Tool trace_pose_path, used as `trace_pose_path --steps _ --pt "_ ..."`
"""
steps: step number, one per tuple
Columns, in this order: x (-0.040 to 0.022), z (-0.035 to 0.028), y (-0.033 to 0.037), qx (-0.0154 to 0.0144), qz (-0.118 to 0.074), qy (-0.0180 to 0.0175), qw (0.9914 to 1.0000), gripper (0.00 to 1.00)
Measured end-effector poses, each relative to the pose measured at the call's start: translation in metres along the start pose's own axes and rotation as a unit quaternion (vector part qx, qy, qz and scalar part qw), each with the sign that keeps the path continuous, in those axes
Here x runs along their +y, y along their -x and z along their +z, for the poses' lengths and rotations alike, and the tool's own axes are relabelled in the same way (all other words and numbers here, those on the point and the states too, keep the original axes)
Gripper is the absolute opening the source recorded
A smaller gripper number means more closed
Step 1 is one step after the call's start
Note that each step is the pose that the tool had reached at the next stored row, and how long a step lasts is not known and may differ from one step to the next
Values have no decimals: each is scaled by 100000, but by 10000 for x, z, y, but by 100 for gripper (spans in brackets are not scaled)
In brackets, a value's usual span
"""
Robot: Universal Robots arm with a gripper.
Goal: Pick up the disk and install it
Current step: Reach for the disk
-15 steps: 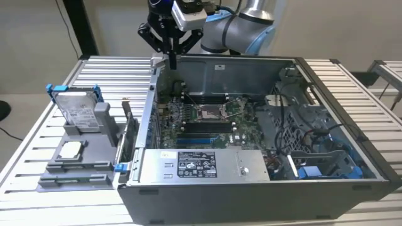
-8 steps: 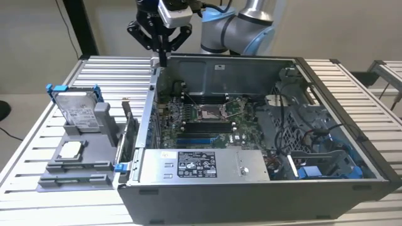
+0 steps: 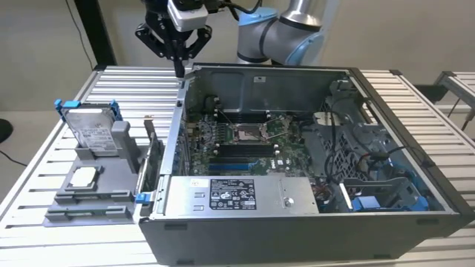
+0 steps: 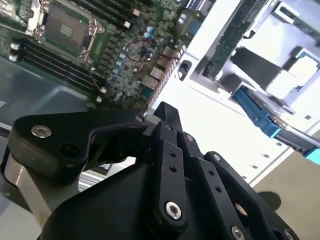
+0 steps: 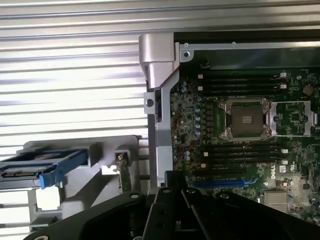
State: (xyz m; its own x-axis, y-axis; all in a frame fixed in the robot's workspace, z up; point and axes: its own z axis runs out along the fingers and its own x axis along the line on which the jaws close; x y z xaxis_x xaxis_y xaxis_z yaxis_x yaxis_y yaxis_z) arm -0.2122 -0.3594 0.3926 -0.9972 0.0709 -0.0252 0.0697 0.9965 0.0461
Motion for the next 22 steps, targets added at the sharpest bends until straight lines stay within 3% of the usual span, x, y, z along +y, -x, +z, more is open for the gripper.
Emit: trace_pose_path --steps 9,13,22 --pt "-7 -9 -332 -94 -34 8 100000 0" --pt "-13 -11 -418 -65 -625 24 99998 0" --pt "-41 -22 -824 -98 -651 27 99998 0"
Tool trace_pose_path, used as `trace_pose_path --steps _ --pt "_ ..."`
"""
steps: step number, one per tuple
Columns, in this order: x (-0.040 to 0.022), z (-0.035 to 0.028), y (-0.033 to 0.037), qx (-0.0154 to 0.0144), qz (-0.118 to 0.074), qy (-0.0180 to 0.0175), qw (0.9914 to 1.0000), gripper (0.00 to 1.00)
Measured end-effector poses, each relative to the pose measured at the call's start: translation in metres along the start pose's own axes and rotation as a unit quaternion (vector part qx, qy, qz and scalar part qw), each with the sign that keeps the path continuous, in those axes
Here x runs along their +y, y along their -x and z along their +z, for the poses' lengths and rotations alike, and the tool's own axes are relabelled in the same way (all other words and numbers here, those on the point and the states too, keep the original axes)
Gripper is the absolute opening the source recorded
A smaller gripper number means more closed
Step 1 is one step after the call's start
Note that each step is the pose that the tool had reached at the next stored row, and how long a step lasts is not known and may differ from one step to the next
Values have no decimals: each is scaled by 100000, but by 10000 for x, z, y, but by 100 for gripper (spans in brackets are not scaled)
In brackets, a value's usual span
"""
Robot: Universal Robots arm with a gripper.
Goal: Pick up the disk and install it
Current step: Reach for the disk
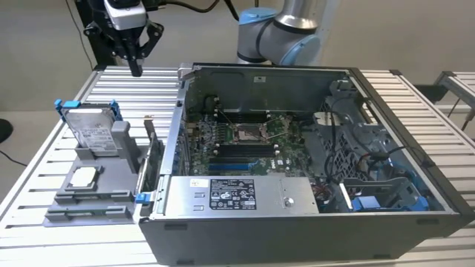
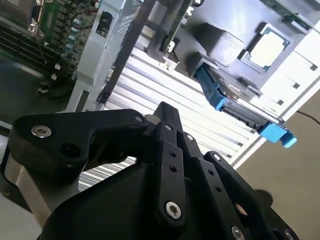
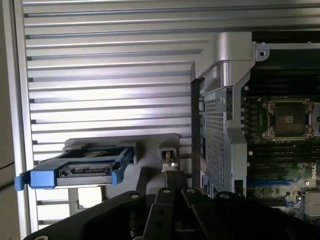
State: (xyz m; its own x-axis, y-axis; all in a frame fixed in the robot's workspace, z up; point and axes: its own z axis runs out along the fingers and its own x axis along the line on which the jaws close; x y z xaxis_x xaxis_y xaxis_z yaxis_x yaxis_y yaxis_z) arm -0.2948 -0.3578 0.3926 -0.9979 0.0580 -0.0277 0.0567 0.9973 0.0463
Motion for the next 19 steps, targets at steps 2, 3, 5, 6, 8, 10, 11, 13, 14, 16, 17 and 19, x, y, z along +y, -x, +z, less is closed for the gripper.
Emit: trace_pose_path --steps 2,3,5,6,8,10,11,13,14,16,17,19 --pt "-5 -2 -90 -3 0 1 100000 0" --pt "-7 -3 -135 -3 1 2 100000 0" --pt "-13 -6 -224 -1 0 0 100000 0" --pt "-15 -7 -269 -3 3 0 100000 0" --pt "-21 -9 -363 -3 -1 0 100000 0" --pt "-25 -11 -453 0 3 -1 100000 0" --pt "-28 -12 -499 -3 4 1 100000 0" --pt "-34 -14 -590 -1 2 -1 100000 0" --pt "-36 -15 -632 3 3 -2 100000 0" --pt "-41 -16 -725 -2 1 1 100000 0" --pt "-44 -18 -771 -2 2 0 100000 0" --pt "-50 -20 -861 0 1 0 100000 0"
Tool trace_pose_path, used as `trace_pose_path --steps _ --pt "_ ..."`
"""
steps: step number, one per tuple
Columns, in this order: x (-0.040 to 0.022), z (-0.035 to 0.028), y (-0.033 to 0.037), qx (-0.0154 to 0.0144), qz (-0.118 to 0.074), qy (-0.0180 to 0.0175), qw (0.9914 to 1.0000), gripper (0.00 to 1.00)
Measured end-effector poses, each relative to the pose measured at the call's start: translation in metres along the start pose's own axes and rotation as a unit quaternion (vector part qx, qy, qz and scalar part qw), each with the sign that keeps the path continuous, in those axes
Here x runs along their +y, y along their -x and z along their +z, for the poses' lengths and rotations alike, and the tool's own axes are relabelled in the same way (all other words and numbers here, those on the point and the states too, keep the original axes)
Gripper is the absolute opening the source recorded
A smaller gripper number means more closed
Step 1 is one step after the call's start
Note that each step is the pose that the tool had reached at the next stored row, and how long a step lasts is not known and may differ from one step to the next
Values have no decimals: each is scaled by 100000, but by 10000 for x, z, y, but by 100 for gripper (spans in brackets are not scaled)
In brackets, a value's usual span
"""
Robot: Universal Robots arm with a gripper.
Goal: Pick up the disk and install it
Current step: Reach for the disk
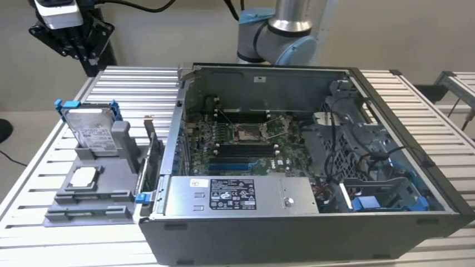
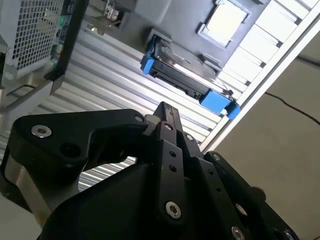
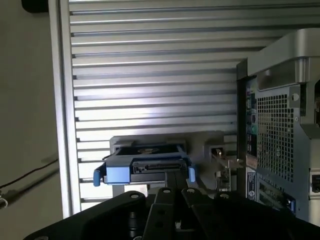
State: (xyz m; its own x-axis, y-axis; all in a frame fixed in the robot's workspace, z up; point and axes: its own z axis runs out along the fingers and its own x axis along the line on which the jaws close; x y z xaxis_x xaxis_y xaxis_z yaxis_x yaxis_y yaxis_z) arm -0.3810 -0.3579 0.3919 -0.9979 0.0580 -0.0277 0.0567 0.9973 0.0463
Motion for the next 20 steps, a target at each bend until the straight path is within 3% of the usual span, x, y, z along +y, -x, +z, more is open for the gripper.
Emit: trace_pose_path --steps 6,8,20 --pt "-40 -5 -271 2 -6 -3 100000 0" --pt "-64 -3 -332 2 -49 3 100000 0" --pt "-155 -4 -464 118 -2605 74 99966 0"
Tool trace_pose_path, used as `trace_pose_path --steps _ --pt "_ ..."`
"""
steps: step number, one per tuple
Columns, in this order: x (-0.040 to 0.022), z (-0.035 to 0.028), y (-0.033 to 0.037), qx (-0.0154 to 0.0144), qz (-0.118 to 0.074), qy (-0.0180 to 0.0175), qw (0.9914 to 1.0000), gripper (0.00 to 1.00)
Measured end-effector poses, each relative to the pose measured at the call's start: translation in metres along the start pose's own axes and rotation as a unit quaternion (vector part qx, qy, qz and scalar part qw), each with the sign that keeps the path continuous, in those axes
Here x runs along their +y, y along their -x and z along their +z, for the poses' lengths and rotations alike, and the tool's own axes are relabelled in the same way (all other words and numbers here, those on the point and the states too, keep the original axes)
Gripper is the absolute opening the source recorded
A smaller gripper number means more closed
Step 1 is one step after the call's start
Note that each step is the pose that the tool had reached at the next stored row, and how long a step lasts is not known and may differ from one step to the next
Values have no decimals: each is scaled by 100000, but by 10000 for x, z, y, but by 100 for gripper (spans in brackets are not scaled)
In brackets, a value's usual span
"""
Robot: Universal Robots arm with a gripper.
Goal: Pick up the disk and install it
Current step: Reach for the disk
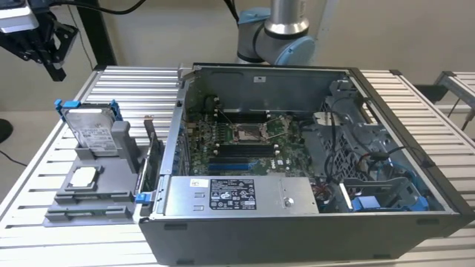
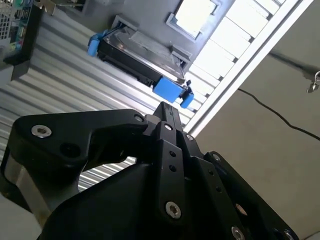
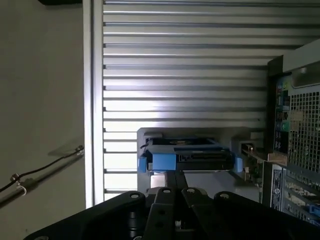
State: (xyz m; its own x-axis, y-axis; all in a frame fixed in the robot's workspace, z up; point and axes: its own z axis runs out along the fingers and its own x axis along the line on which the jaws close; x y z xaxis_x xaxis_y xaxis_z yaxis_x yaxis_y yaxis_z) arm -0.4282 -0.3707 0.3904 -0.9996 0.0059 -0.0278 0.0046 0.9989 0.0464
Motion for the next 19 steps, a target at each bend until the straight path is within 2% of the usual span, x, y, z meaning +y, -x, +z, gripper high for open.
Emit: trace_pose_path --steps 2,13,19 --pt "-12 1 -17 18 -341 8 99999 0" --pt "-16 17 -19 122 -2152 54 99977 0" --pt "-16 19 -19 124 -2081 58 99978 0"
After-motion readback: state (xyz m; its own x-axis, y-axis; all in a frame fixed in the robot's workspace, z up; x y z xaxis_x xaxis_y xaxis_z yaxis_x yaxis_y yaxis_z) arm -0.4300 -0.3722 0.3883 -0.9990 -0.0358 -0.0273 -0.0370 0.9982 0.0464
